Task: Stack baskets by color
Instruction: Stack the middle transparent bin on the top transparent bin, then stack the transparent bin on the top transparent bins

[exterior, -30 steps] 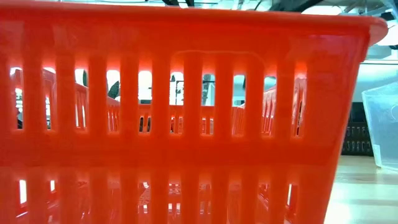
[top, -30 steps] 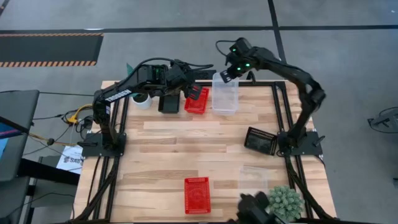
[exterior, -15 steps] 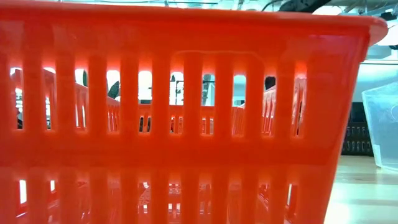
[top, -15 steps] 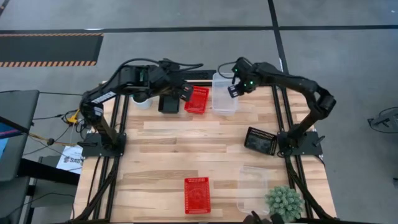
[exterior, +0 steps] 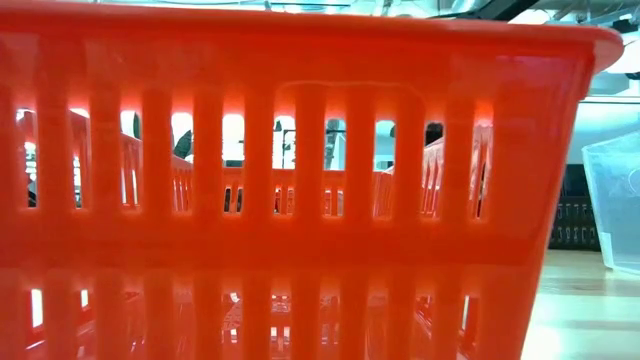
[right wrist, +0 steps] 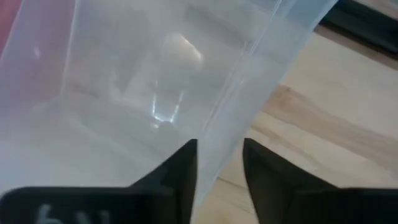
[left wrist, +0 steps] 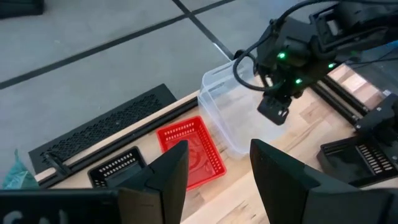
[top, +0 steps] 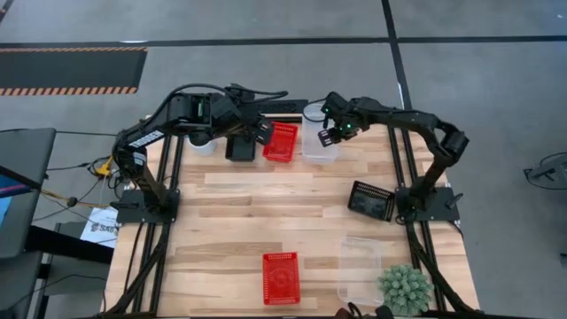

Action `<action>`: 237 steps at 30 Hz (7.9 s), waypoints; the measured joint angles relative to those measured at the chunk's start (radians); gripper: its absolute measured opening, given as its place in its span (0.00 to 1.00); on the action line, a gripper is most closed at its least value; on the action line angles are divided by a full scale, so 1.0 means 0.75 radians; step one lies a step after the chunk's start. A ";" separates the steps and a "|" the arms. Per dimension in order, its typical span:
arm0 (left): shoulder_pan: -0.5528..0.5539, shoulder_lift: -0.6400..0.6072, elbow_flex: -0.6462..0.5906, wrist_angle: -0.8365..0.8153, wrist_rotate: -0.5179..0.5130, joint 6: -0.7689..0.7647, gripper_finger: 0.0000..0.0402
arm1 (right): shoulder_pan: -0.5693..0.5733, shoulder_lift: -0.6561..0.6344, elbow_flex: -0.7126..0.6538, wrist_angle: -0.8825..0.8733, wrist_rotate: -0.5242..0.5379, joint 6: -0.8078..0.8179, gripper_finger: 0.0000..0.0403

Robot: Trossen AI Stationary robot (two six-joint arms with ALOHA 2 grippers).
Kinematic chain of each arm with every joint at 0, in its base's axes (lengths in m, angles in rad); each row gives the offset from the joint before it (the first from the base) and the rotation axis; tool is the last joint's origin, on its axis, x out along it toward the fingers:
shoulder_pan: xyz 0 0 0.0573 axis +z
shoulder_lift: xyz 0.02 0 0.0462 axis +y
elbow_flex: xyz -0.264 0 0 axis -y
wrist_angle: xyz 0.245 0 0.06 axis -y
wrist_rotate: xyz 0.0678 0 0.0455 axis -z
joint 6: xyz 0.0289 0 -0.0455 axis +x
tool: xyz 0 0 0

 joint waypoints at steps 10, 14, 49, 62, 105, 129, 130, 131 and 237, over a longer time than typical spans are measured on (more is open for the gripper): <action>0.001 0.000 0.000 -0.037 -0.027 0.015 0.40 | -0.028 -0.007 0.001 -0.013 -0.033 0.017 0.04; 0.001 0.000 0.000 -0.037 -0.034 0.028 0.40 | -0.039 -0.021 0.033 -0.055 -0.051 0.018 0.02; 0.001 0.001 0.000 -0.037 -0.034 0.027 0.40 | -0.110 0.089 0.260 -0.277 -0.266 -0.232 0.00; 0.005 0.001 0.000 -0.036 -0.034 0.027 0.40 | -0.128 0.121 0.261 -0.275 -0.271 -0.300 0.07; -0.480 -0.062 0.002 -0.102 -0.174 -0.222 0.40 | 0.290 -0.199 -0.148 -0.078 -0.339 -0.495 0.26; -0.481 -0.061 0.001 -0.132 -0.172 -0.246 0.40 | 0.355 0.205 0.338 0.018 -0.250 -0.601 0.27; -0.481 -0.061 0.001 -0.133 -0.174 -0.252 0.40 | 0.353 0.190 0.363 0.003 -0.249 -0.609 0.27; -0.481 -0.061 0.001 -0.133 -0.180 -0.255 0.40 | 0.351 0.168 0.386 -0.016 -0.248 -0.614 0.27; -1.050 0.187 -0.021 0.535 -0.391 -0.460 0.40 | 1.020 -0.098 -0.415 0.287 -0.220 -0.278 0.01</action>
